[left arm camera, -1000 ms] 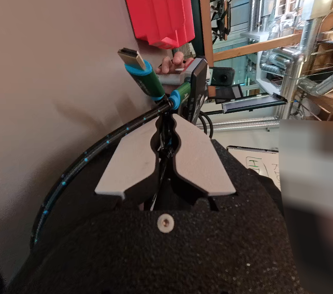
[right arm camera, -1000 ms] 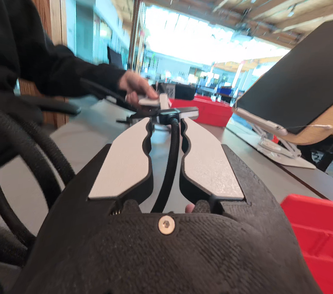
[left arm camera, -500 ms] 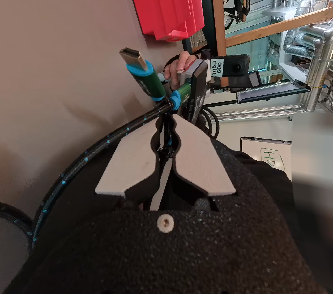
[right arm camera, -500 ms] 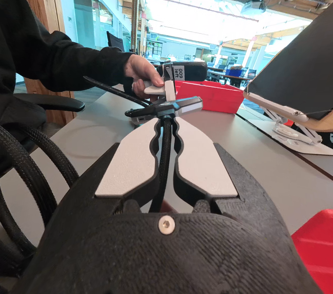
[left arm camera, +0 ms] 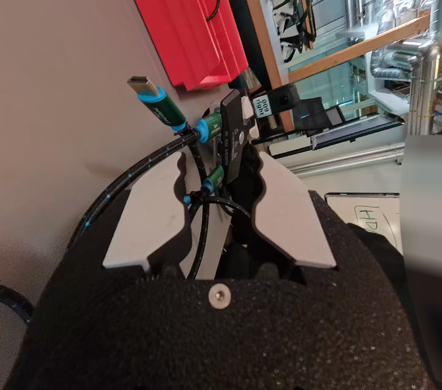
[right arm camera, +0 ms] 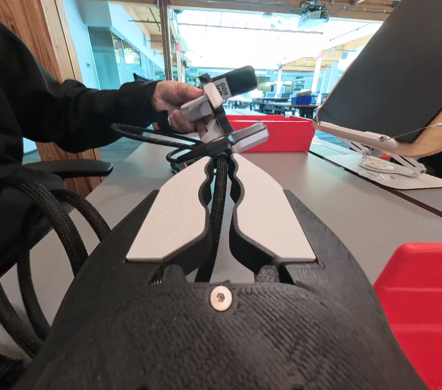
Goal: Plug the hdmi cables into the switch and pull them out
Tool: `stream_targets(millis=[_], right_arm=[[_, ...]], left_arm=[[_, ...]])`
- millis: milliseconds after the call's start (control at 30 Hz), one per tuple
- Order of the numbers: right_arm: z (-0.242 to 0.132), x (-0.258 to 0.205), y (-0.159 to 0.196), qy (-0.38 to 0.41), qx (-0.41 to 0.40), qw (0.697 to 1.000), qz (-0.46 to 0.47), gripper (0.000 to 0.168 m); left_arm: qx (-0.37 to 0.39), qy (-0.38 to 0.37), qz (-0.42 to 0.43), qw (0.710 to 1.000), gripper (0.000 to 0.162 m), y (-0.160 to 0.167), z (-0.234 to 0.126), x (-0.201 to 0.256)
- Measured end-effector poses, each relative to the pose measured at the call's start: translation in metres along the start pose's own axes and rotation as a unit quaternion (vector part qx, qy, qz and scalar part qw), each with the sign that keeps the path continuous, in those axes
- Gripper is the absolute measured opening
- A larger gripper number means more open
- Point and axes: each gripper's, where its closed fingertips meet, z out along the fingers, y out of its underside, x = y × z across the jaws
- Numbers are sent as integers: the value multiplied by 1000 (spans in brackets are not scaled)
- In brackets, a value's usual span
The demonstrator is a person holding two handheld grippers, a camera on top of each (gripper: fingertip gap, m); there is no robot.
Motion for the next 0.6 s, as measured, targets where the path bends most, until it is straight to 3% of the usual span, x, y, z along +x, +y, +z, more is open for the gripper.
stream_targets(millis=[133,233,300,433,533,600], right_arm=[[-8,5,-10,10,38,999,19,12],[-15,8,-18,13,65,997,26,12],[-18,8,-24,9,88,996,32,11],[-27,7,-41,-1,155,987,49,11],[-39,8,-57,-15,222,972,70,11],[-48,9,-67,-24,270,959,83,11]], left_arm=[[57,89,-3,994,50,-19,-18,42],[96,122,70,985,49,-29,-36,79],[106,65,173,977,50,-29,-43,83],[124,-68,353,925,61,-25,-60,67],[190,-164,410,877,67,-31,-87,31],[243,-179,413,859,65,-31,-100,9]])
